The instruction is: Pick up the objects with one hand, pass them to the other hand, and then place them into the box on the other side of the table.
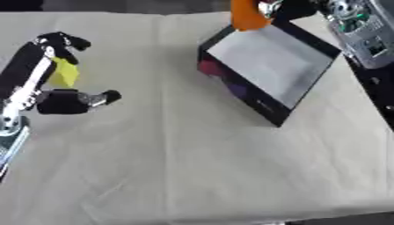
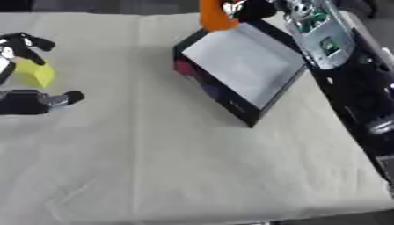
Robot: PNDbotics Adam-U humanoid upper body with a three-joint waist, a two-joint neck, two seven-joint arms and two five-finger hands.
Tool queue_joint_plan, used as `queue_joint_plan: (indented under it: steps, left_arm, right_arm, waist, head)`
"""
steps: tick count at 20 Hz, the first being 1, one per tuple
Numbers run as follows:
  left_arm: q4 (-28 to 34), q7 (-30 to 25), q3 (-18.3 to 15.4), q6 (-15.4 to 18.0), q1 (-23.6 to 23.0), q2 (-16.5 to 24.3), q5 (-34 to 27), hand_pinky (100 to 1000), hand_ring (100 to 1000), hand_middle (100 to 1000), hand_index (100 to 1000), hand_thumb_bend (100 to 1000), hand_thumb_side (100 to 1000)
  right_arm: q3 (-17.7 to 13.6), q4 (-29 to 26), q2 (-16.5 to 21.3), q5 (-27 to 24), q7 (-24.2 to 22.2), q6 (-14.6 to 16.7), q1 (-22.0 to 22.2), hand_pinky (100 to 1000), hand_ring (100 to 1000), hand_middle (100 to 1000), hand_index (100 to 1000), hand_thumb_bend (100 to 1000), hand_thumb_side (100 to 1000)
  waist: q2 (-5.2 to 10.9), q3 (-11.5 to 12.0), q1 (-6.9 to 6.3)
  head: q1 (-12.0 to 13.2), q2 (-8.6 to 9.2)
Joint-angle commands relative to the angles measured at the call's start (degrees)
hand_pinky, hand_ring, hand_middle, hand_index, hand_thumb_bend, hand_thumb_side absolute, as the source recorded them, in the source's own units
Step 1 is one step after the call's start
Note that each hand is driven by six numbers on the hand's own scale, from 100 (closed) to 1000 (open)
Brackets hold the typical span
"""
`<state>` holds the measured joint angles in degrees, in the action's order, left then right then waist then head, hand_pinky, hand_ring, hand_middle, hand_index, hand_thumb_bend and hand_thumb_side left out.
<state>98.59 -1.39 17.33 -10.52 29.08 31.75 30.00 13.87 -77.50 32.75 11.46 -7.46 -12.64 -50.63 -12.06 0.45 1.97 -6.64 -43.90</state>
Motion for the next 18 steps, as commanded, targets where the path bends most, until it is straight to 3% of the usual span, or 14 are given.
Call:
queue_joint_plan:
  steps: [1,9,13,14,15,16,17,18]
  left_arm:
    - [1.36,0.72,-1.24,-0.14,0.34,1.71,-0.52,751,590,682,793,762,426]
    - [1.62,1.17,-1.52,-0.33,0.32,1.84,-0.87,750,587,681,793,761,426]
    - [1.65,1.35,-1.61,-0.4,0.3,1.8,-0.94,750,586,680,793,763,428]
    - [1.65,1.39,-1.63,-0.42,0.27,1.8,-0.97,750,586,680,793,763,428]
    - [1.65,1.43,-1.64,-0.45,0.24,1.81,-0.98,750,585,680,793,764,429]
    - [1.66,1.46,-1.66,-0.47,0.22,1.82,-0.99,750,585,680,793,765,430]
    - [1.68,1.5,-1.68,-0.49,0.21,1.82,-1.0,749,585,680,793,765,432]
    - [1.69,1.53,-1.7,-0.5,0.21,1.82,-1.01,749,585,680,793,765,432]
  right_arm:
    - [-1.13,1.21,2.72,1.12,0.31,0.47,-0.44,808,545,380,502,176,100]
    - [-1.0,6.72,3.08,4.3,-2.36,2.61,0.89,811,557,400,519,156,100]
    - [-1.56,9.65,2.58,5.5,-3.81,4.05,0.8,828,626,539,651,184,100]
    - [-1.72,10.08,2.51,5.79,-3.74,4.12,0.77,828,626,539,651,184,100]
    - [-1.88,10.38,2.47,6.04,-3.58,4.1,0.76,844,692,640,729,205,100]
    - [-2.01,10.59,2.43,6.25,-3.36,3.96,0.77,848,702,659,740,208,100]
    - [-2.14,10.76,2.44,6.49,-3.07,3.66,0.83,870,779,778,807,236,214]
    - [-2.23,10.85,2.45,6.77,-2.75,3.29,0.88,870,779,778,807,236,214]
  waist:
    - [1.42,0.03,-1.02]
    - [1.4,0.3,-1.05]
    - [1.34,0.43,-1.06]
    - [1.33,0.46,-1.05]
    - [1.31,0.47,-1.04]
    - [1.31,0.48,-1.03]
    - [1.3,0.5,-1.02]
    - [1.3,0.51,-1.01]
  head:
    - [-0.44,-0.22]
    - [-0.37,-0.22]
    - [-0.16,-0.22]
    - [-0.11,-0.22]
    - [-0.01,-0.22]
    - [0.08,-0.22]
    - [0.18,-0.22]
    - [0.24,-0.22]
